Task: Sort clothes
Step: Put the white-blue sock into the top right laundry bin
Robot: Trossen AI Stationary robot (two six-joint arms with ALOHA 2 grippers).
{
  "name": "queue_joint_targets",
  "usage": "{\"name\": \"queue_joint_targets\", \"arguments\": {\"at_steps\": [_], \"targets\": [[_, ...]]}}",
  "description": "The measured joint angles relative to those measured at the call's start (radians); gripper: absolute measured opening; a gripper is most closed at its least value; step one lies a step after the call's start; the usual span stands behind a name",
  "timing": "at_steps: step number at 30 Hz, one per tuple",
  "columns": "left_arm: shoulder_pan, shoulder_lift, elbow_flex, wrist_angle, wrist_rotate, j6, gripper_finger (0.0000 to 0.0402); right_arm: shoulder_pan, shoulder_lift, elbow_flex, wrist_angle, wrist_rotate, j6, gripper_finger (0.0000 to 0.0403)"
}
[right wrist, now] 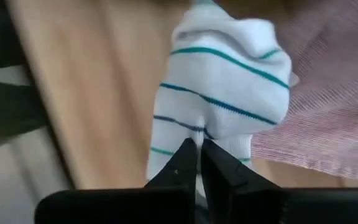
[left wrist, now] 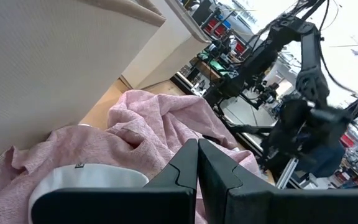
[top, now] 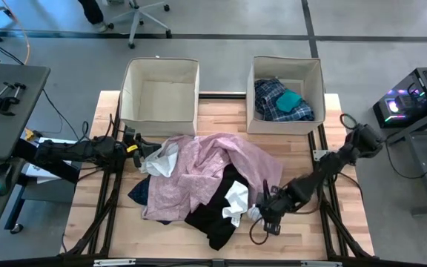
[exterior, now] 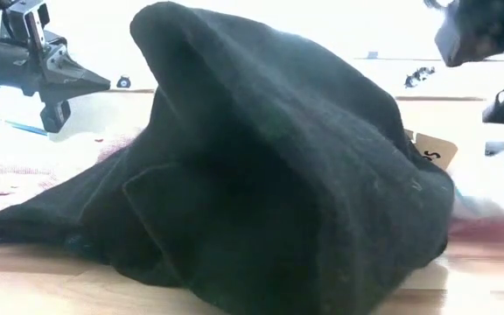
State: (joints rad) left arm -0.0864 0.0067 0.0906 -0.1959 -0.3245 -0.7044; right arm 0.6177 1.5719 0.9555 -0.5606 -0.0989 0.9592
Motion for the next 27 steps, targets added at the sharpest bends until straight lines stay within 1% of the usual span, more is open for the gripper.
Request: {"name": "queue_joint_targets", "arguments": {"at_steps": [5,9,10,12,13,15,18,21,22,24,26,27], "targets": [[0.0,0.0,0.0,-0.003,0.0,0.0,0.0,-0.027,-0.136,0.029,0.006,-0.075,0.008,0.0004],[0.0,0.0,0.0,-0.003,0.0,0.0,0.0,-0.066,-0.262,0.04,0.005,-0.066,0.01,0.0003],[0.0,0.0,0.0,-0.003,0.0,0.0,0.0,-0.077,-0.29,0.04,0.003,-0.049,0.01,0.0003],[0.0,0.0,0.0,-0.003,0.0,0.0,0.0,-0.1,-0.347,0.04,0.0,0.037,0.002,0.0002],[0.0,0.0,0.0,-0.003,0.0,0.0,0.0,-0.109,-0.376,0.04,-0.001,0.106,-0.012,0.0001],[0.0,0.0,0.0,-0.003,0.0,0.0,0.0,-0.131,-0.435,0.04,0.0,0.281,-0.052,0.0001],[0.0,0.0,0.0,-0.003,0.0,0.0,0.0,-0.171,-0.512,0.04,0.0,0.571,-0.147,0.0001],[0.0,0.0,0.0,-0.003,0.0,0.0,0.0,-0.24,-0.583,0.04,-0.01,0.804,-0.261,0.0001],[0.0,0.0,0.0,-0.003,0.0,0.0,0.0,-0.273,-0.603,0.04,-0.019,0.859,-0.287,0.0001],[0.0,0.0,0.0,-0.003,0.0,0.0,0.0,-0.36,-0.641,0.04,-0.05,0.918,-0.31,0.0001],[0.0,0.0,0.0,-0.003,0.0,0.0,0.0,-0.474,-0.673,0.04,-0.096,0.924,-0.295,0.0001],[0.0,0.0,0.0,-0.003,-0.001,0.0,0.0,-0.543,-0.688,0.04,-0.122,0.909,-0.279,0.0001]]}}
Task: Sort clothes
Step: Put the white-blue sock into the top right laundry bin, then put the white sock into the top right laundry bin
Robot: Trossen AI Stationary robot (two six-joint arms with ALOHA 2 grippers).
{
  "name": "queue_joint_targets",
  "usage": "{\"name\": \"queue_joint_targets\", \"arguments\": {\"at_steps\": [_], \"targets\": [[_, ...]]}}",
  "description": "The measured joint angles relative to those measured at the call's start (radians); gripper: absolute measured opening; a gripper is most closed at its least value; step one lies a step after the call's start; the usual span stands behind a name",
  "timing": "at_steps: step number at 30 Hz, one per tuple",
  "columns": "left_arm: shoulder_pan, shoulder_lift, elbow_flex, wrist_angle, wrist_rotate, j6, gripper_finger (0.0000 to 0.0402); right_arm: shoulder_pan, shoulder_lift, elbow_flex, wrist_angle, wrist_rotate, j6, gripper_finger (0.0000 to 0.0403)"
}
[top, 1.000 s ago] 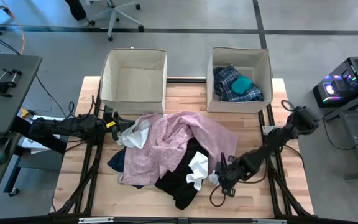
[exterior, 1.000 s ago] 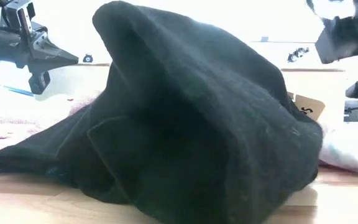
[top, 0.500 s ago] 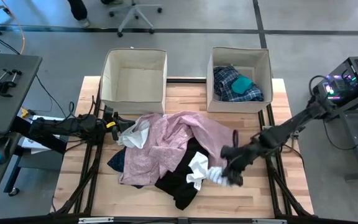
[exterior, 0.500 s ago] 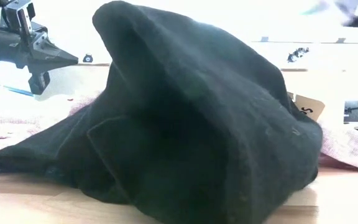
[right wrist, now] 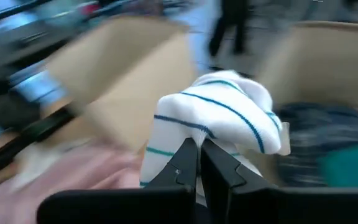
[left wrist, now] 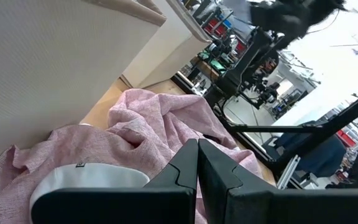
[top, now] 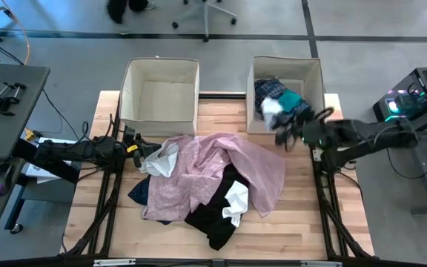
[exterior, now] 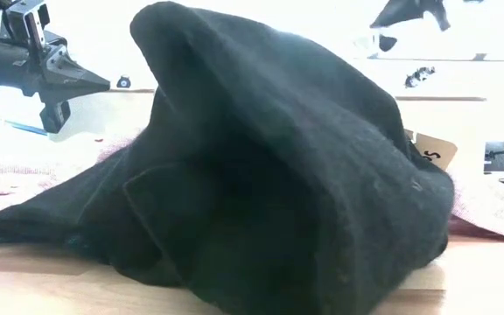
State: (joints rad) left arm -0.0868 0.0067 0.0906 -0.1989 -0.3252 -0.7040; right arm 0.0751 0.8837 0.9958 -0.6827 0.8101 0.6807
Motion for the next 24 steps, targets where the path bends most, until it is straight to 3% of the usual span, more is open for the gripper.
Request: {"name": "queue_joint_targets", "arguments": {"at_steps": [6,10,18,24], "targets": [[0.0,0.0,0.0,0.0,-0.003,0.0,0.0,-0.394,-0.011,0.0,-0.123,-0.218,-0.038,0.0001],[0.0,0.0,0.0,0.0,-0.013,0.0,0.0,-0.568,0.043,0.0,-0.145,-0.368,-0.146,0.0004],[0.0,0.0,0.0,0.0,-0.029,-0.002,0.0,-0.736,0.167,0.0,-0.167,-0.419,-0.273,0.0078],[0.0,0.0,0.0,0.0,-0.031,-0.002,0.0,-0.782,0.178,0.064,-0.203,-0.489,-0.214,0.0119]]}}
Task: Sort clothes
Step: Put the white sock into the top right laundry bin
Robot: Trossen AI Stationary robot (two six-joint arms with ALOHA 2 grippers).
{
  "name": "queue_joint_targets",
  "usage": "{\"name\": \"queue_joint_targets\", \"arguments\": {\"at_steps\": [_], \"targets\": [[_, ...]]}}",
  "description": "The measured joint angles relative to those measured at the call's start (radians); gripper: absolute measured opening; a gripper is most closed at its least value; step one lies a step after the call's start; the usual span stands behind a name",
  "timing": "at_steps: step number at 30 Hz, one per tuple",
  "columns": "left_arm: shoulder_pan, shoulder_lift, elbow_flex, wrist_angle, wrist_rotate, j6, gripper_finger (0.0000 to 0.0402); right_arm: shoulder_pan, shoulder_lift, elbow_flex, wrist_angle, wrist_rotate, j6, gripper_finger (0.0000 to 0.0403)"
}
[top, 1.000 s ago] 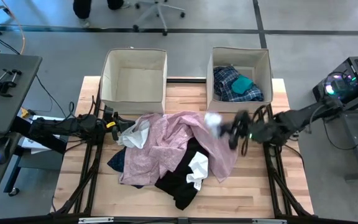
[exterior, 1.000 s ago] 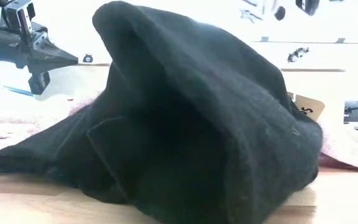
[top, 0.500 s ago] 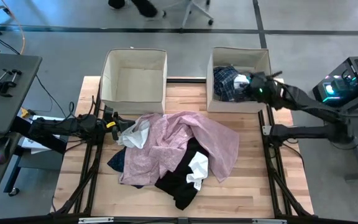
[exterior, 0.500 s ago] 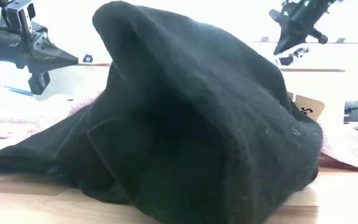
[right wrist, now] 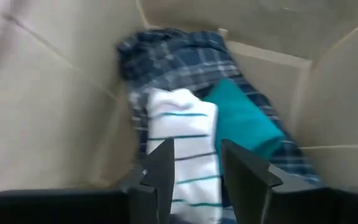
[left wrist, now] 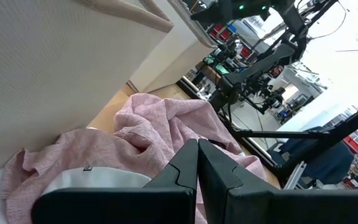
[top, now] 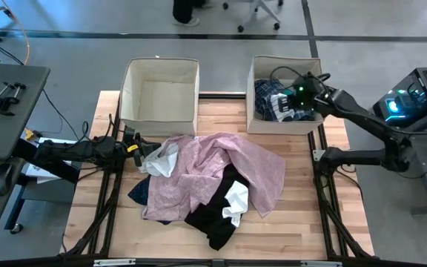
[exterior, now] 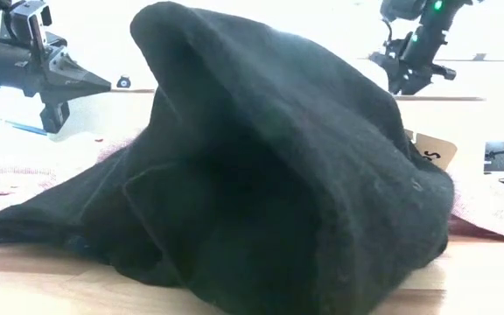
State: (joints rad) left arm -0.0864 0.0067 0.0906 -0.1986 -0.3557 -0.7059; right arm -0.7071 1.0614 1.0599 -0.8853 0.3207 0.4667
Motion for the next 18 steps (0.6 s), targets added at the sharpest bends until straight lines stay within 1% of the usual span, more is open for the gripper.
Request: {"name": "queue_joint_targets", "arguments": {"at_steps": [2,4,6,8,11,14,18], "targets": [[0.0,0.0,0.0,0.0,0.0,0.0,0.0,0.005,-0.002,0.047,-0.025,-0.065,-0.008,0.012],[0.0,0.0,0.0,0.0,0.0,0.0,0.0,0.038,-0.002,0.096,-0.032,-0.132,-0.01,0.0119],[0.0,0.0,0.0,0.0,0.0,0.0,0.0,0.096,-0.003,0.143,-0.014,-0.188,0.037,0.0115],[0.0,0.0,0.0,-0.001,0.0,0.001,0.0,0.181,-0.003,0.184,0.039,-0.223,0.073,0.0109],[0.0,0.0,0.0,-0.012,0.0,0.001,0.0,0.347,-0.003,0.223,0.175,-0.216,0.075,0.0103],[0.0,0.0,0.0,-0.017,0.0,0.001,0.0,0.516,-0.003,0.218,0.312,-0.173,0.074,0.0099],[0.0,0.0,0.0,-0.017,0.0,0.002,0.0,0.696,0.015,0.202,0.366,-0.158,0.074,0.0099]]}}
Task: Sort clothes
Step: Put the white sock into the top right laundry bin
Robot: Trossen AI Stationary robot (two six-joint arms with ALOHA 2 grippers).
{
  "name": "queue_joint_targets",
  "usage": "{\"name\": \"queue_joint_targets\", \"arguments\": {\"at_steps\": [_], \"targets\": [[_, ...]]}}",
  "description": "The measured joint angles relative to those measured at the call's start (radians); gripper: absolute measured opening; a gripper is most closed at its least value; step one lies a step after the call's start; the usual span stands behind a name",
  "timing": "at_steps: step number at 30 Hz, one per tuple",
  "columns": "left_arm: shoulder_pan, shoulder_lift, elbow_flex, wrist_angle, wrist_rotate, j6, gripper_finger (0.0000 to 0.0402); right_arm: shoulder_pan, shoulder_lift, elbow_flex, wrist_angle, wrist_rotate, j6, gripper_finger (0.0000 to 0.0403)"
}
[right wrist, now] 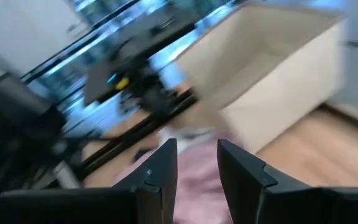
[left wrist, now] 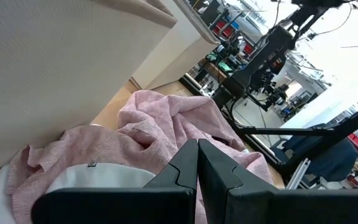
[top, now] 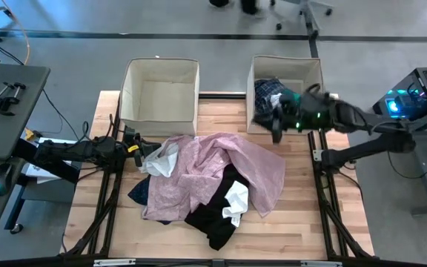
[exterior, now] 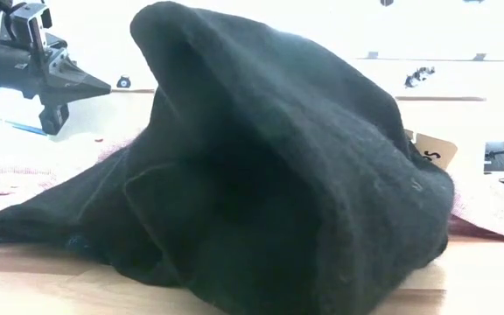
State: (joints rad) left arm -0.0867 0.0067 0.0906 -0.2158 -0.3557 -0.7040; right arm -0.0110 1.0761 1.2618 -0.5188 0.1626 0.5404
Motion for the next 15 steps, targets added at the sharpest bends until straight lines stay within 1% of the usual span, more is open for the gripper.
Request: {"name": "queue_joint_targets", "arguments": {"at_steps": [6,11,15], "targets": [[0.0,0.0,0.0,0.0,0.0,0.001,0.0,0.171,0.08,-0.002,0.009,-0.036,0.205,0.0099],[0.0,0.0,0.0,0.0,0.001,0.014,0.0,0.289,0.19,-0.003,0.031,-0.093,0.168,0.0102],[0.0,0.0,0.0,0.0,0.002,0.017,0.0,0.338,0.268,-0.003,-0.031,-0.107,0.204,0.0123]]}}
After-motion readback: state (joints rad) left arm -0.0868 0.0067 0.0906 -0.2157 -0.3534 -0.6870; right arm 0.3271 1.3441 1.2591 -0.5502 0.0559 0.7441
